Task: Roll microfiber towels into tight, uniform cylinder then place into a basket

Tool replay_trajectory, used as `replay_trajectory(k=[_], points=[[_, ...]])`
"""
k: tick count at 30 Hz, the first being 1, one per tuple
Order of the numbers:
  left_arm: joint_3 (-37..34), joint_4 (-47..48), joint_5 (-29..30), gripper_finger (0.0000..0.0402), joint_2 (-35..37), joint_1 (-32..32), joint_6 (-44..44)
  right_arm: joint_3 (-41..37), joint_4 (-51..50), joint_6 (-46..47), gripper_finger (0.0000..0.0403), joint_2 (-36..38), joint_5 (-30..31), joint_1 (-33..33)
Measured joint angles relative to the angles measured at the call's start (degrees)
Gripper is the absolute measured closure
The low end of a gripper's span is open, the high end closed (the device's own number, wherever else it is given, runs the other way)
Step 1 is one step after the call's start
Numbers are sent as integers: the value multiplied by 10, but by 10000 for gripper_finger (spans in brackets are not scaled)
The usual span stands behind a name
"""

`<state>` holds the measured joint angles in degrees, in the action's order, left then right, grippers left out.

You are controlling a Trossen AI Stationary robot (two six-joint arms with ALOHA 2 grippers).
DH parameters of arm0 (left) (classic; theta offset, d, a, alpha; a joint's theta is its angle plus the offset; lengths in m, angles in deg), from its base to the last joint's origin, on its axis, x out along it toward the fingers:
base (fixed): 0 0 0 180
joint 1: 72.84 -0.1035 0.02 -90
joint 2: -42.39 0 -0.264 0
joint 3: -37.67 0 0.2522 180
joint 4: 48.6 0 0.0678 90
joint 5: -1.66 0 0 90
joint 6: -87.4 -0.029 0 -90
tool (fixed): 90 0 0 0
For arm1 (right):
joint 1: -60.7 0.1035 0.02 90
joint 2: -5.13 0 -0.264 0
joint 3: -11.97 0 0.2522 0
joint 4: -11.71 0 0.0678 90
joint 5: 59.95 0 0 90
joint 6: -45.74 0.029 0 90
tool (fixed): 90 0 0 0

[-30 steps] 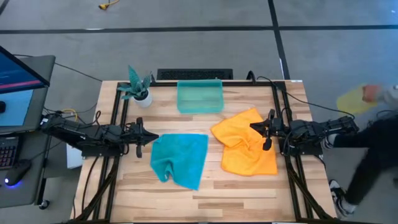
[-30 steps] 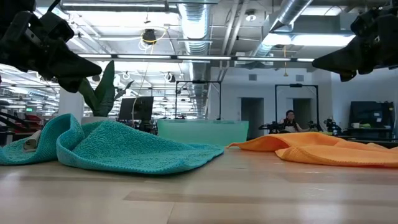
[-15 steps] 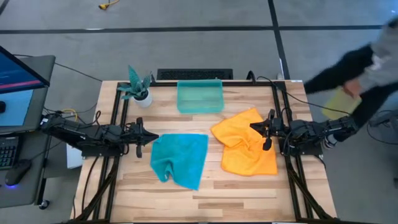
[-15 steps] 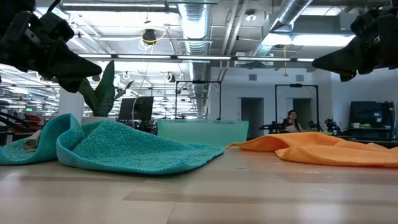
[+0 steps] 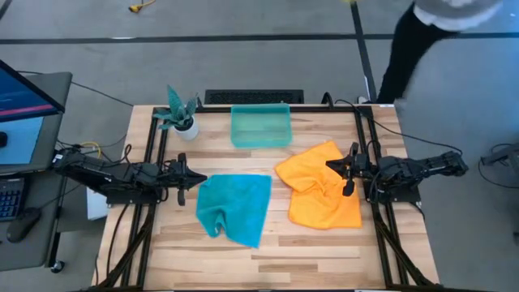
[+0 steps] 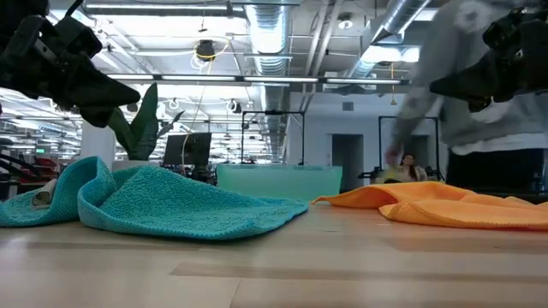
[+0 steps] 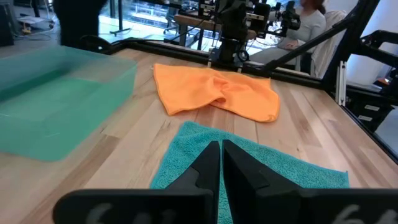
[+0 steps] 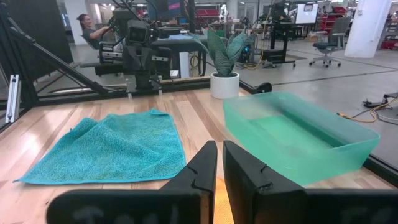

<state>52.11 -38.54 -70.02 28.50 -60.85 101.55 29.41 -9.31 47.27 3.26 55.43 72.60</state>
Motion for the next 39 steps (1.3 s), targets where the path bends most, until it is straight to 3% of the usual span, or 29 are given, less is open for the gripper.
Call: replay_trajectory(k=[39], points=[[0,0,2,393,0,0,-37,0,0,0,351,0,0,0]])
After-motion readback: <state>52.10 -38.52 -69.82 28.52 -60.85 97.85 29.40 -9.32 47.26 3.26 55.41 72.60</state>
